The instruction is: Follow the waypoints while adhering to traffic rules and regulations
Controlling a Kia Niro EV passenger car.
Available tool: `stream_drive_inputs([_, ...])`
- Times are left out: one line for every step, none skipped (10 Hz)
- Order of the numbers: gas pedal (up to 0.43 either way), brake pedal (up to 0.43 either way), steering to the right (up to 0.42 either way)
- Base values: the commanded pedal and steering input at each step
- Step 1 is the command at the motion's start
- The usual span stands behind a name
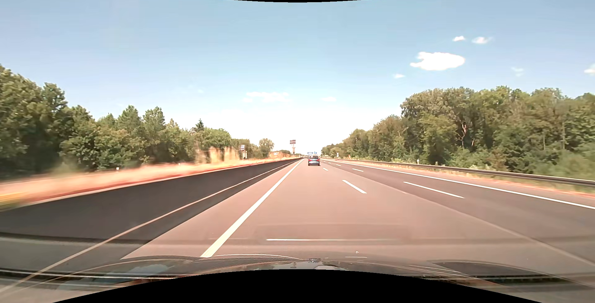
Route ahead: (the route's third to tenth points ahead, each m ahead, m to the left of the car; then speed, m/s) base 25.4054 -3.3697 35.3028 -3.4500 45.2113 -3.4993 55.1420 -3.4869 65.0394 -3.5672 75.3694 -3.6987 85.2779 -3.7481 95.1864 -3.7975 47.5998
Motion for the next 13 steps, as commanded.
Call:
stream_drive_inputs([0.579,0.000,0.000])
stream_drive_inputs([0.579,0.000,0.000])
stream_drive_inputs([0.598,0.000,0.000])
stream_drive_inputs([0.610,0.000,0.000])
stream_drive_inputs([0.610,0.000,0.000])
stream_drive_inputs([0.622,0.000,0.000])
stream_drive_inputs([0.622,0.000,0.000])
stream_drive_inputs([0.630,0.000,-0.002])
stream_drive_inputs([0.630,0.000,-0.002])
stream_drive_inputs([0.630,0.000,-0.002])
stream_drive_inputs([0.630,0.000,-0.001])
stream_drive_inputs([0.630,0.000,-0.002])
stream_drive_inputs([0.630,0.000,-0.002])
